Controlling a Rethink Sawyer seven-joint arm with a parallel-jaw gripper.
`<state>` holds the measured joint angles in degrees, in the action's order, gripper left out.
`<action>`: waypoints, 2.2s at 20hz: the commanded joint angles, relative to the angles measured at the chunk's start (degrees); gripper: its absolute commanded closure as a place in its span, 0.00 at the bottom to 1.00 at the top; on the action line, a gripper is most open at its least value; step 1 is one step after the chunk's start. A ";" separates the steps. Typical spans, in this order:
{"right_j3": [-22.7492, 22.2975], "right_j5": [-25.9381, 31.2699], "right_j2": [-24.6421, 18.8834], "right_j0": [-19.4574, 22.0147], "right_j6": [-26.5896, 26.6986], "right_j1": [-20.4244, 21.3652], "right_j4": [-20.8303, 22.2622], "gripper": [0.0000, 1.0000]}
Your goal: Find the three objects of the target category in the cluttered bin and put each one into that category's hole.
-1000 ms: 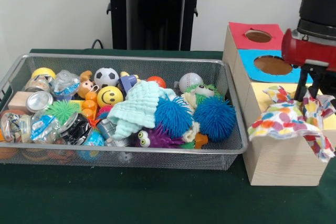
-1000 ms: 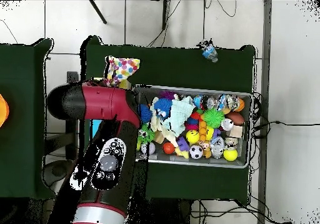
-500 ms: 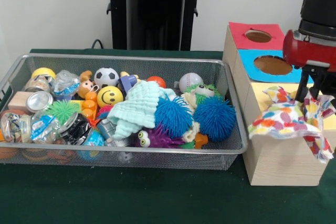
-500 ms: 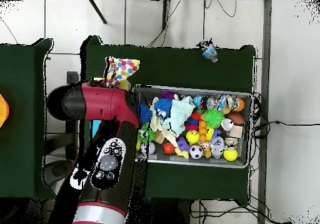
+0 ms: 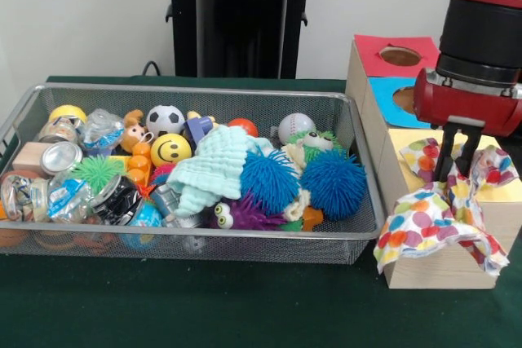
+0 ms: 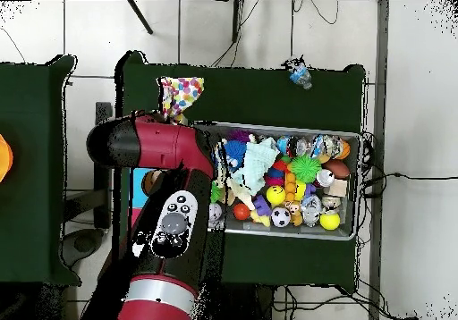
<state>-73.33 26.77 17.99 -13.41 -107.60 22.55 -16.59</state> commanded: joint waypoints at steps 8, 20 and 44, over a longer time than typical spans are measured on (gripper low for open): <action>-10.77 -2.23 -5.87 1.53 -8.68 -4.47 1.83 1.00; -18.44 -2.00 -6.99 0.30 -9.64 0.24 0.69 1.00; -19.09 -6.09 -8.17 -1.49 -11.93 -2.60 -1.21 1.00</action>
<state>-83.43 18.50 17.03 -13.99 -107.60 26.78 -16.96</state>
